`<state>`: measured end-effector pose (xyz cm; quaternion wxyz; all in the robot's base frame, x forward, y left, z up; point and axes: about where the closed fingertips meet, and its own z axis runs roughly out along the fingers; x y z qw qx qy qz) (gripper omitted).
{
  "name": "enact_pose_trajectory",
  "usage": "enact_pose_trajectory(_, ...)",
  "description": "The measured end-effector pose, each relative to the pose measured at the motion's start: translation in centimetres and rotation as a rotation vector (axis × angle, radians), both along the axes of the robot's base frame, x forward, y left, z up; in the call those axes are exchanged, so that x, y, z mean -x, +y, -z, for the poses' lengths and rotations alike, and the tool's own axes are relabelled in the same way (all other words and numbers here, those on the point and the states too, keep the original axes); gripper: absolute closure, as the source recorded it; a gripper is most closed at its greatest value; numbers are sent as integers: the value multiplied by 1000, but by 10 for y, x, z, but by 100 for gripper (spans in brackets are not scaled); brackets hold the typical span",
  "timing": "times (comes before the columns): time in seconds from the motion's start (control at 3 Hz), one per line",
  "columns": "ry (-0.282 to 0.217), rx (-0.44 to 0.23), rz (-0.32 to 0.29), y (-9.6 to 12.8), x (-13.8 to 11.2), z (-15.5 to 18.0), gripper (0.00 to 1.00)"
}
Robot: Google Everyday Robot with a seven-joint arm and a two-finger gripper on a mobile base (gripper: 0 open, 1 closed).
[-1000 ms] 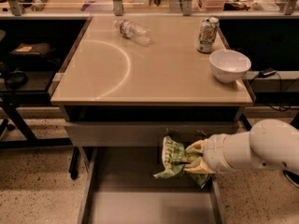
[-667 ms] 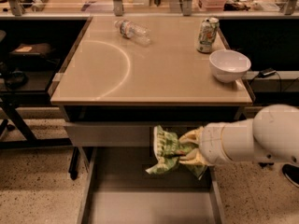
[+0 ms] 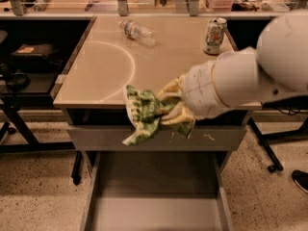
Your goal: Pick green jalapeno chip bag from middle drawer and place on counter
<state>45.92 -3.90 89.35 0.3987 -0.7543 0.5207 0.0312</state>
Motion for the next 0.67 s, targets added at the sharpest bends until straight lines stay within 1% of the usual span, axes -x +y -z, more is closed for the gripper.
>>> enact_pose_trajectory(0.33, -59, -19, -21, 10, -10, -38, 100)
enact_pose_trajectory(0.67, -48, -12, -17, 9, -6, -31, 100)
